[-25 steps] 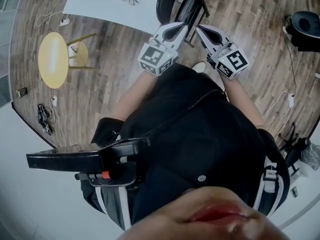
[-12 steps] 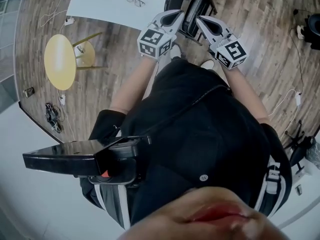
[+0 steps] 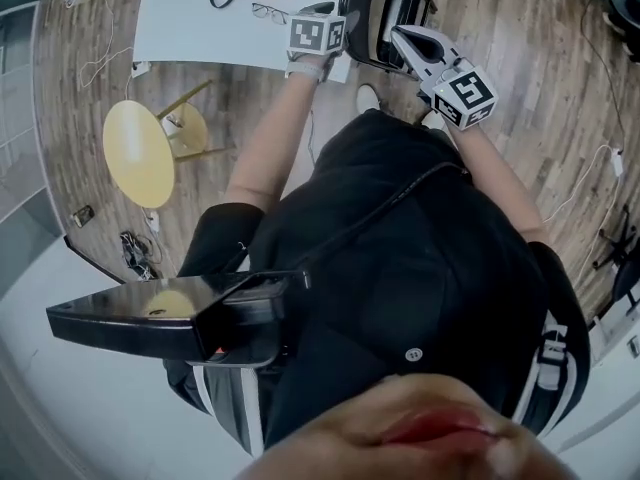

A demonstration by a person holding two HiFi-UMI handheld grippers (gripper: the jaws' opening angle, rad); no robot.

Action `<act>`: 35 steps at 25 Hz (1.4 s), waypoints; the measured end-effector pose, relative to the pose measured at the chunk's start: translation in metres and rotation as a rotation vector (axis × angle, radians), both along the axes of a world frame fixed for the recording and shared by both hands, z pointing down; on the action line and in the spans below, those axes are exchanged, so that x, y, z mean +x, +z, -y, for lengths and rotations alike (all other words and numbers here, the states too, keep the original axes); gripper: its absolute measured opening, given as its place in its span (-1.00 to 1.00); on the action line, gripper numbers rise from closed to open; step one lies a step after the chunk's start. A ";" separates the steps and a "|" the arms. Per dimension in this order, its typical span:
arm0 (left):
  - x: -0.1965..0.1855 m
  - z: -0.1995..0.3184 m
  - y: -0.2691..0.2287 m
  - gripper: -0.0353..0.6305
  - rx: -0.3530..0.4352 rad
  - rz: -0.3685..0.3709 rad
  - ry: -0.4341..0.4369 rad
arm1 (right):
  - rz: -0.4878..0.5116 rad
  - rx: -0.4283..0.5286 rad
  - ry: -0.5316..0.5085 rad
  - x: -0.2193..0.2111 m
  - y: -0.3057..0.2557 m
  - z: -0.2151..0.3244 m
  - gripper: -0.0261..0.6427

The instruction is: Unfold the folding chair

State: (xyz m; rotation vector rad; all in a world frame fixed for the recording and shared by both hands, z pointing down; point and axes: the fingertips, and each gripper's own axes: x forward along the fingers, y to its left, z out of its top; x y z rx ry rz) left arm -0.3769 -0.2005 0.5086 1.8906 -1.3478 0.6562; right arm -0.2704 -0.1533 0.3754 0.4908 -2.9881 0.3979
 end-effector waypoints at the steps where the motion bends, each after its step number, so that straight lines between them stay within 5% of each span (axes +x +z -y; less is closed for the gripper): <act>1: -0.001 0.003 0.010 -0.20 -0.033 -0.007 -0.003 | -0.001 -0.007 0.014 0.001 0.003 0.002 -0.90; 12: -0.012 0.018 0.073 -0.19 -0.187 0.008 -0.002 | -0.010 -0.043 0.105 0.004 0.014 0.004 -0.90; 15: -0.006 0.021 0.077 -0.36 -0.204 -0.034 0.007 | -0.017 -0.063 0.129 0.009 0.020 0.005 -0.90; 19: 0.000 0.017 0.076 -0.53 -0.204 -0.039 -0.018 | -0.017 -0.120 0.180 0.019 0.030 0.005 -0.90; 35: 0.068 0.022 0.057 -0.58 -0.158 -0.086 -0.057 | -0.166 -0.347 0.388 0.069 0.130 0.036 -0.90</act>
